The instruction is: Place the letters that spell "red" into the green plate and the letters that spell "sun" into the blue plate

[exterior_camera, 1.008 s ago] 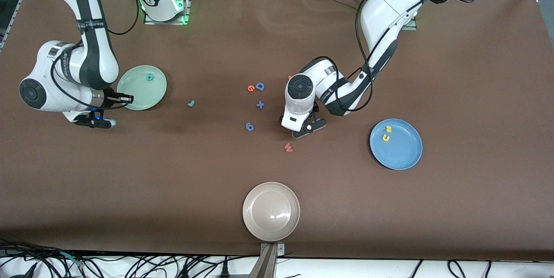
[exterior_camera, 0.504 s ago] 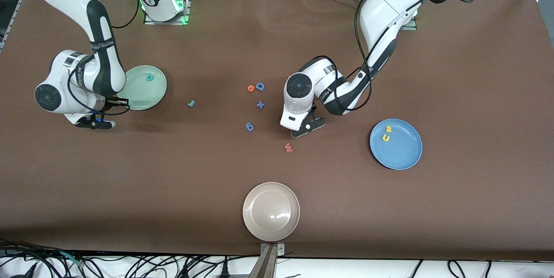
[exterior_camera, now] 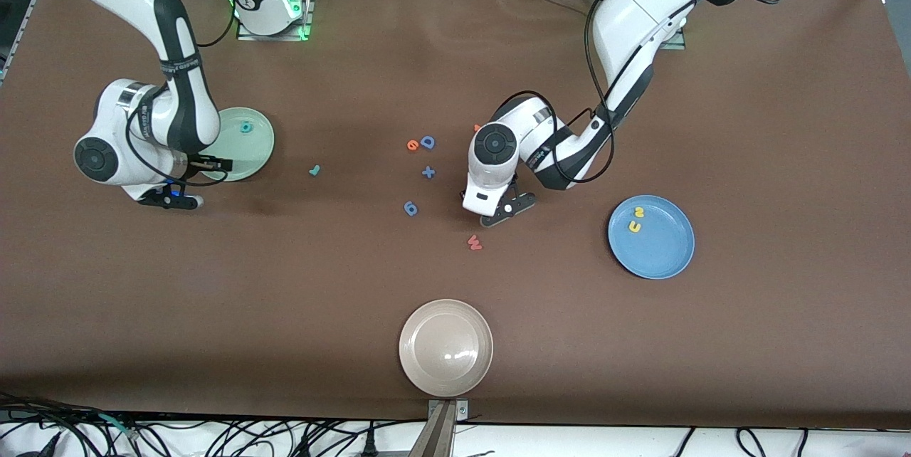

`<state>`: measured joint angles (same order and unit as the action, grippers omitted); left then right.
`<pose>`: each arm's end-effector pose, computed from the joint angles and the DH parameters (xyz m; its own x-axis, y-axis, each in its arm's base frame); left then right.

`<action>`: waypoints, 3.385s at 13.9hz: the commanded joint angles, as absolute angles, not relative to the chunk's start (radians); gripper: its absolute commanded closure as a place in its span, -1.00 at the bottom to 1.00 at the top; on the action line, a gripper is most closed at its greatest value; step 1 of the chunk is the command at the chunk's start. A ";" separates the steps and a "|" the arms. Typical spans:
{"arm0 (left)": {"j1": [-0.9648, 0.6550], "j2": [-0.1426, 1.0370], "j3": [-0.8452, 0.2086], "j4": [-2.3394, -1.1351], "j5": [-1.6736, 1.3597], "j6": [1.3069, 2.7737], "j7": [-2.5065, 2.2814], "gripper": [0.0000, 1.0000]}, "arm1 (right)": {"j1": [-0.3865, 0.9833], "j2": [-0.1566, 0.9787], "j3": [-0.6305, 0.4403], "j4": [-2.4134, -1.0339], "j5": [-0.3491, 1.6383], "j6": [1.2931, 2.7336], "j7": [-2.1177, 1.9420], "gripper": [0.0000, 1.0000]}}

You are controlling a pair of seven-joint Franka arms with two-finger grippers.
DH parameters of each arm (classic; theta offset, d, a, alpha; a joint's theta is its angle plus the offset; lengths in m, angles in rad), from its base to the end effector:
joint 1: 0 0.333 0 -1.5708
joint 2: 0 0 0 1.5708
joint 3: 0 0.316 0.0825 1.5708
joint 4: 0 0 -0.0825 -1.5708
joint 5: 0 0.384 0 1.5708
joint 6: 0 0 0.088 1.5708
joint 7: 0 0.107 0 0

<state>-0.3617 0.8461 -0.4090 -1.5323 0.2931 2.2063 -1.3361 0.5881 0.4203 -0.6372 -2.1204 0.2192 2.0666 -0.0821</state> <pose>0.5321 -0.4462 0.1748 0.8765 0.4699 -0.1044 0.4652 -0.8827 -0.0669 0.5296 -0.0190 0.2232 0.9228 -0.1210 -0.3658 -0.1003 -0.9921 0.0752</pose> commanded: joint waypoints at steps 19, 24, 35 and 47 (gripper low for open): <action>-0.040 0.677 -0.405 -1.535 0.346 1.757 -0.460 0.80 | 0.988 0.443 -0.483 -1.801 0.440 1.934 0.751 -0.87; 0.007 0.676 -0.405 -1.627 0.377 1.758 -0.434 0.77 | 0.997 0.525 -0.393 -1.841 0.442 2.123 0.807 -0.87; 0.012 0.664 -0.408 -1.623 0.370 1.784 -0.434 -1.00 | 1.017 0.577 -0.321 -1.956 0.526 2.227 0.831 -0.94; -0.028 0.620 -0.485 -1.542 0.319 1.782 -0.436 -1.00 | 1.039 0.581 -0.321 -1.971 0.537 2.275 0.856 -0.50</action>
